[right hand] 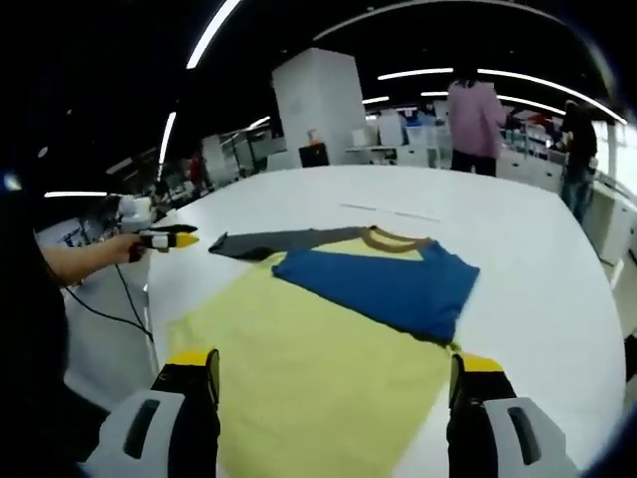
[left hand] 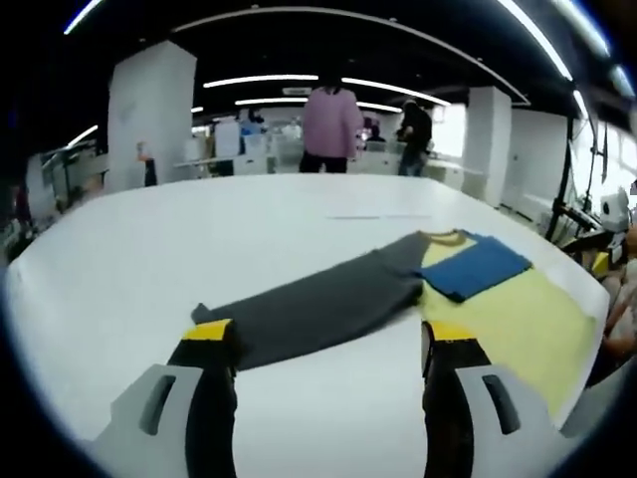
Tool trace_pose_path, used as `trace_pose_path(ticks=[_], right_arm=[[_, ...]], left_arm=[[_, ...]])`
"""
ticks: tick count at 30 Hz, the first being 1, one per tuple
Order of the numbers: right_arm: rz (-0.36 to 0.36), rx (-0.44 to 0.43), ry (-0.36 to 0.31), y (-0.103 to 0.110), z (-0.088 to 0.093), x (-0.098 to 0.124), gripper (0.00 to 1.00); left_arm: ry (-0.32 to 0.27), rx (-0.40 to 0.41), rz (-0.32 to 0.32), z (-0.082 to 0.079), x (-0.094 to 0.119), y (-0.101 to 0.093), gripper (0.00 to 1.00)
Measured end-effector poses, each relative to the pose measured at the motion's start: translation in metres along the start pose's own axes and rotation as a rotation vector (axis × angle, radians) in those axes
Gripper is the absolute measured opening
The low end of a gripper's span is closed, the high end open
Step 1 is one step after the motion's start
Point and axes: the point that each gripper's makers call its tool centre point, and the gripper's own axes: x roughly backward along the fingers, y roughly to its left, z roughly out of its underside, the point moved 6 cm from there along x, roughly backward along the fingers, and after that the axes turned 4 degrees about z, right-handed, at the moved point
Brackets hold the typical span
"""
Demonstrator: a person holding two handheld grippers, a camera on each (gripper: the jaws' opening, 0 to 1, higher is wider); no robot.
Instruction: Fold the garment on the visible template until the final outline fits inside the template.
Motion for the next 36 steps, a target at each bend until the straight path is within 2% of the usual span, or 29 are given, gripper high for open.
trace_pose_path(ticks=[8,11,18,22,27,30,36], right_arm=[[0.015,-0.025,0.006,-0.004,0.005,0.000,0.92],[0.013,-0.028,0.004,-0.001,0.007,0.000,0.91],[0.018,-0.041,0.009,0.002,0.010,0.000,0.90],[0.027,-0.047,0.009,-0.001,0.011,0.002,0.89],[0.037,-0.058,0.013,-0.004,0.012,0.003,0.89],[0.039,-0.062,0.014,-0.006,0.013,0.003,0.88],[0.046,-0.066,0.023,-0.007,0.014,0.004,0.87]], left_arm=[[0.014,0.023,-0.061,0.006,-0.013,0.024,0.61],[0.057,-0.005,-0.087,0.013,-0.018,0.033,0.54],[0.064,0.009,-0.148,0.020,-0.026,0.048,0.41],[0.070,0.009,-0.163,0.023,-0.034,0.057,0.35],[0.109,0.012,-0.182,0.030,-0.040,0.064,0.29],[0.147,-0.046,-0.201,0.034,-0.041,0.069,0.25],[0.172,-0.046,-0.208,0.042,-0.043,0.077,0.19]])
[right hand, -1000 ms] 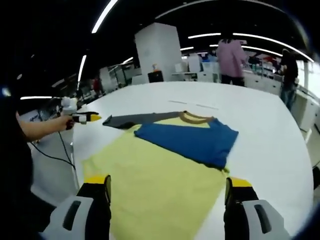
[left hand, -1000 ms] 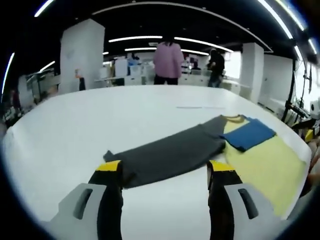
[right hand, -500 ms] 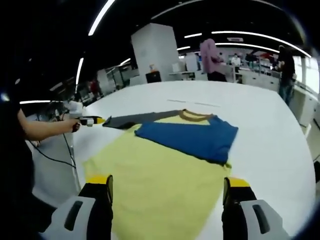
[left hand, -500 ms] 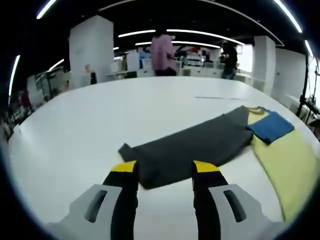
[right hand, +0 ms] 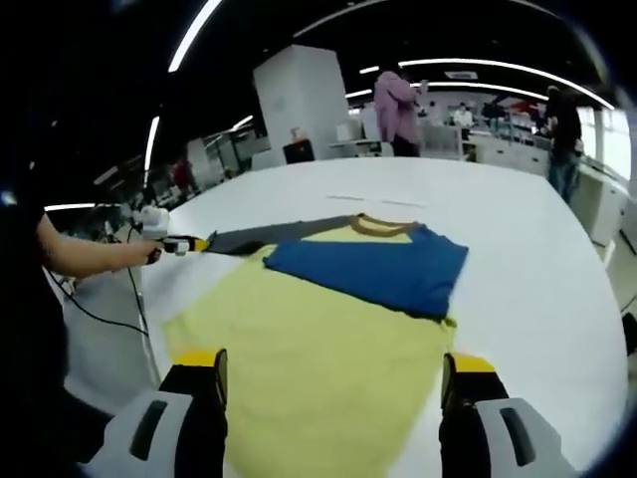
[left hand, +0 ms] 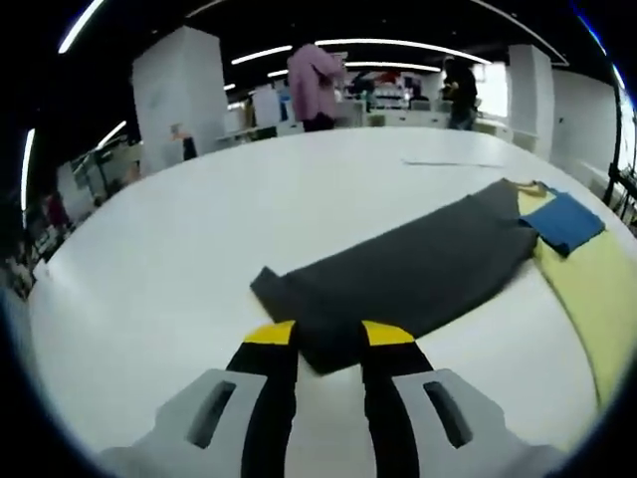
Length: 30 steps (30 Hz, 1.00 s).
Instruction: Fold the garment on the visible template until the final outline fits inside the template.
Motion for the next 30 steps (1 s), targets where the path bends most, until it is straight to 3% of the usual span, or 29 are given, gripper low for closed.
trace_pose_path(ticks=[4,13,24,30], right_arm=[[0.004,-0.001,0.000,0.000,0.000,0.000,0.87],[-0.002,-0.002,0.007,0.007,-0.001,0.000,0.87],[-0.015,0.023,-0.010,0.011,-0.001,0.007,0.90],[-0.035,0.015,-0.042,0.012,-0.003,0.007,0.94]], left_arm=[[-0.002,0.007,0.004,0.001,-0.001,0.001,0.16],[0.006,-0.057,0.015,-0.001,-0.004,-0.001,0.05],[-0.049,0.081,0.012,-0.008,0.005,0.004,0.01],[-0.087,0.117,-0.005,-0.019,0.008,0.007,0.01]])
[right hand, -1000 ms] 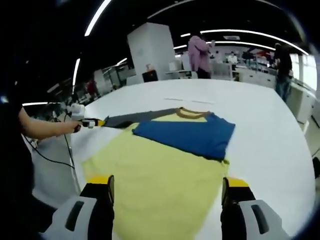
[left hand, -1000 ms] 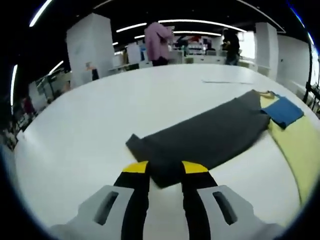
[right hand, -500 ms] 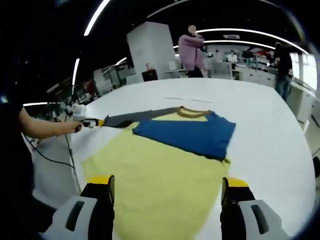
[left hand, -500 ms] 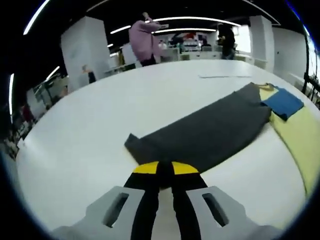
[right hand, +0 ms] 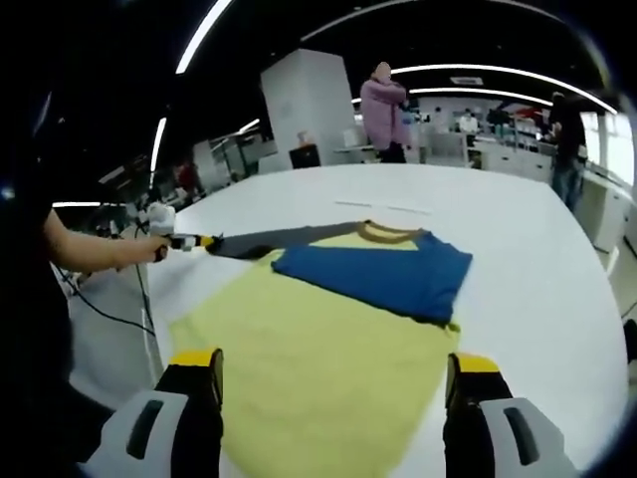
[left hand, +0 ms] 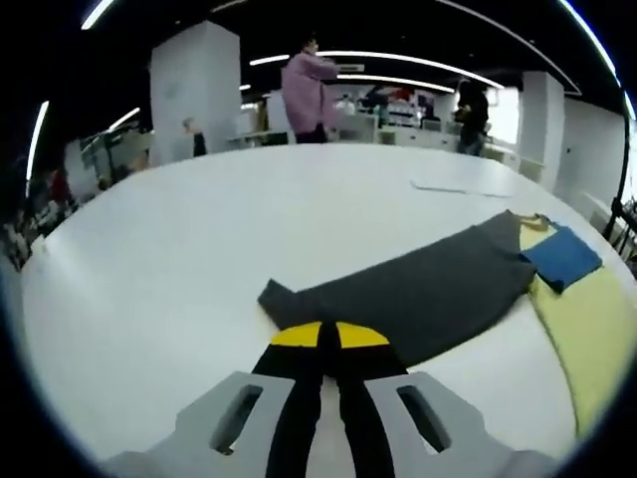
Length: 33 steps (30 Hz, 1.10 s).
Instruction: Fold the garment on the visible template until the final outline fits inside the template.
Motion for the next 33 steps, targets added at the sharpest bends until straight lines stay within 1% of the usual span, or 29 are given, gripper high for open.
trace_pose_path(ticks=[1,3,4,6,8,13,20,25,33], right_arm=[[-0.003,0.001,-0.002,0.000,0.000,0.000,0.95],[-0.011,0.015,-0.010,0.002,0.000,0.000,0.96],[-0.013,0.017,-0.013,0.002,-0.001,0.000,0.96],[-0.021,0.018,-0.025,0.003,-0.002,0.000,0.98],[-0.024,0.019,-0.033,0.003,-0.003,0.000,0.98],[-0.038,0.027,-0.044,0.005,-0.004,0.000,0.99],[-0.056,0.029,-0.047,0.011,-0.005,-0.001,0.99],[-0.061,0.024,-0.046,0.012,-0.004,-0.002,0.99],[-0.067,0.017,-0.057,0.015,-0.004,-0.002,0.99]], left_arm=[[-0.010,0.014,0.000,-0.002,0.000,0.000,0.00],[-0.048,0.062,0.016,-0.010,0.005,-0.010,0.00],[-0.052,0.064,0.016,-0.012,0.008,-0.015,0.00],[-0.054,0.041,0.014,-0.018,0.012,-0.023,0.00],[-0.051,0.000,0.017,-0.022,0.014,-0.031,0.00],[-0.079,-0.015,0.042,-0.034,0.014,-0.044,0.00],[-0.098,-0.049,0.075,-0.049,0.009,-0.059,0.00],[-0.098,-0.081,0.091,-0.056,0.005,-0.070,0.00],[-0.114,-0.084,0.125,-0.067,-0.001,-0.088,0.00]])
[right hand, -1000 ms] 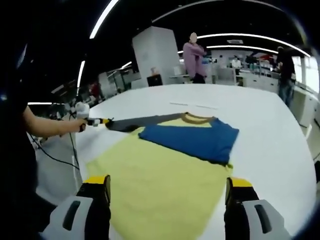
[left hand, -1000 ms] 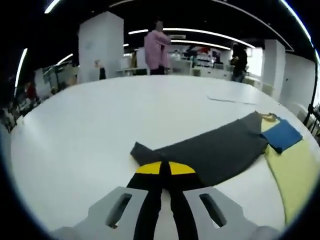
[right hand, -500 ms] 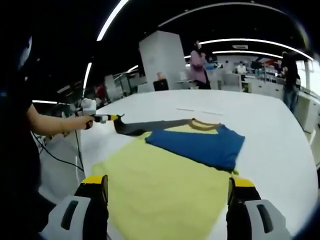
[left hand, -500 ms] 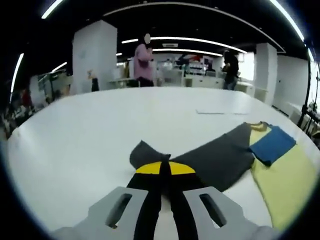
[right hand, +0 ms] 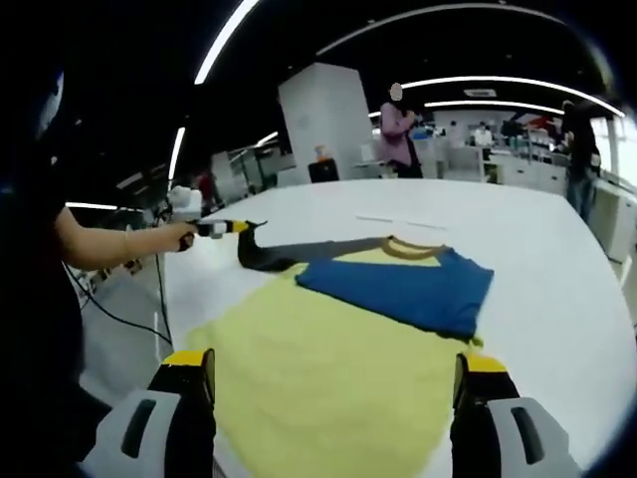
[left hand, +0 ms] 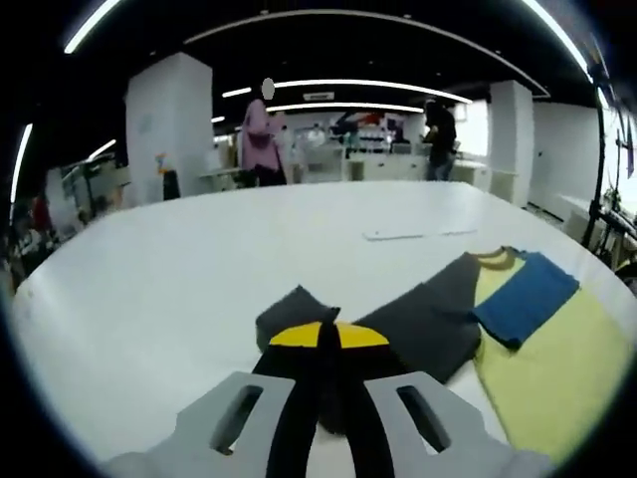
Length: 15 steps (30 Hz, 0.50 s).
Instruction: Fold the garment on the visible template until the final outline fits inside the template.
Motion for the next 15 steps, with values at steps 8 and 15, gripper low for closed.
trace_pose_path(ticks=[8,15], right_arm=[[-0.005,-0.005,-0.002,0.002,0.001,0.000,0.99],[-0.020,-0.006,-0.001,0.006,0.002,-0.003,0.99]], left_arm=[[-0.014,0.000,0.040,-0.009,-0.007,-0.019,0.00],[-0.024,-0.010,0.082,-0.018,-0.015,-0.043,0.00]])
